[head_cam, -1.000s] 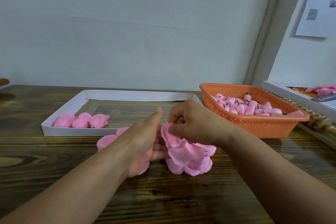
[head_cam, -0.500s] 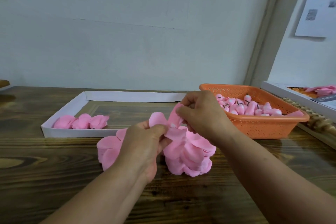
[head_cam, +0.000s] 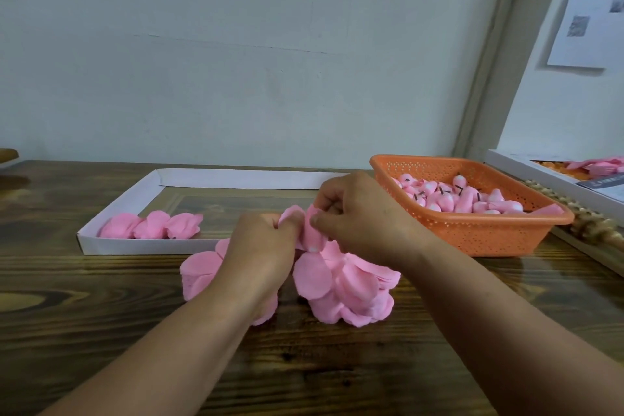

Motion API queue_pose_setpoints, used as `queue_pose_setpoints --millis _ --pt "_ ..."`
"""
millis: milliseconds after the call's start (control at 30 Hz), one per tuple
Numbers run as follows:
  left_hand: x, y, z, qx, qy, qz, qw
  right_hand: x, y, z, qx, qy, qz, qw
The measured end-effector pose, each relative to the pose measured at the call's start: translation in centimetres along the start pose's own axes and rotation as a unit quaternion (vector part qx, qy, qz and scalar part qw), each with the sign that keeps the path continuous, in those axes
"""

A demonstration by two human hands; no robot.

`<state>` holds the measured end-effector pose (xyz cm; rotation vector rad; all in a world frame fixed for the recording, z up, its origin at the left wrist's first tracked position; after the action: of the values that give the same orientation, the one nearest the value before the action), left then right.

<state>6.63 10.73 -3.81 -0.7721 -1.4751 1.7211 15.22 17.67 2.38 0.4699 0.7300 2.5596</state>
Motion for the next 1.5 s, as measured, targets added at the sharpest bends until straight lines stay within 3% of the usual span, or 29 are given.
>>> queue_pose_setpoints --millis 500,633,800,1033,1200,1500 --pt "0.2 -0.6 -0.7 0.093 0.085 -0.038 0.991 0.2 0.0 -1.1 0.014 0.078 -0.001 0.997" --pt "0.4 -0.2 -0.8 0.068 0.117 -0.022 0.991 0.2 0.1 -1.2 0.028 0.075 0.004 0.997" --pt "0.4 0.4 -1.1 -0.068 0.160 0.038 0.984 -0.1 -0.8 -0.3 0.096 0.040 -0.017 0.994" --pt "0.0 0.4 -1.4 -0.077 0.167 0.016 0.983 -0.4 -1.7 -0.4 0.175 0.028 -0.033 0.984" --pt "-0.2 0.1 -1.3 -0.073 0.165 0.016 0.983 -0.4 -1.2 -0.9 0.202 0.070 -0.020 0.977" --pt "0.1 0.6 -1.5 -0.095 0.180 0.036 0.978 -0.3 -1.2 -0.2 0.136 0.068 -0.017 0.988"
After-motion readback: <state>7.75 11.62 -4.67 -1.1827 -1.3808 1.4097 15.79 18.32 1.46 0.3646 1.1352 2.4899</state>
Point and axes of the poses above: each hand's wrist, its own x-axis towards the middle knuckle, its own z-axis out of the back of the hand, y = z × x, the point moved 9 cm from there along x, towards the middle knuckle, and after that the axes turned 10 degrees about y, right-handed, at the moved point
